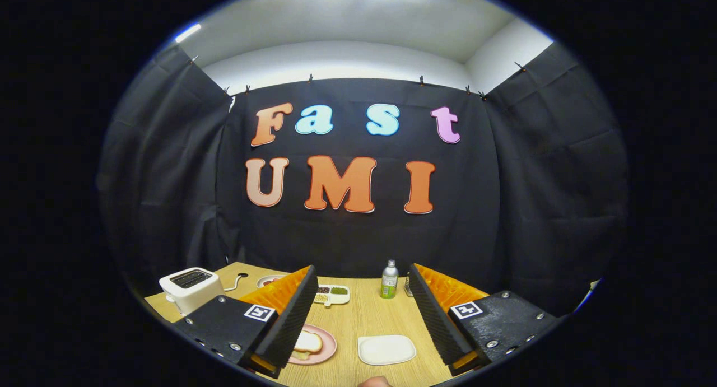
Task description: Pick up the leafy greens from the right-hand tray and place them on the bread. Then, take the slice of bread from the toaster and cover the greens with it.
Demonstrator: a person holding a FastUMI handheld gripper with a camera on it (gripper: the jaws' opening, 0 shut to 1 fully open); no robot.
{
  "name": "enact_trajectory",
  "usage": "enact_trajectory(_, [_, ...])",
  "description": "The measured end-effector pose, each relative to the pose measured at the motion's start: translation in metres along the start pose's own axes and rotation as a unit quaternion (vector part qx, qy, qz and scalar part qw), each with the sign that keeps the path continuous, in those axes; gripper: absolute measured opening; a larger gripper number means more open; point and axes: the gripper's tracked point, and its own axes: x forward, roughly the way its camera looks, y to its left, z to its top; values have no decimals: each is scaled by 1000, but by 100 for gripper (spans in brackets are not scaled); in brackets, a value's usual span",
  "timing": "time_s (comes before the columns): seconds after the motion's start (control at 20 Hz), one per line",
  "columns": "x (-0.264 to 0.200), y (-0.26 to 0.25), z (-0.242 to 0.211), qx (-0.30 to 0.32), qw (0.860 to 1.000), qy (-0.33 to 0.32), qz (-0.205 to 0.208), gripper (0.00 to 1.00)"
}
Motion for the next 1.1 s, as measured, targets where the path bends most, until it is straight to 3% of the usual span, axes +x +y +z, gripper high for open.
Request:
enact_trajectory(0.45, [-27, 11, 19, -11, 999, -20, 29, 98])
enact_trajectory(1.1, [-32, -9, 30, 8, 999, -31, 9, 98])
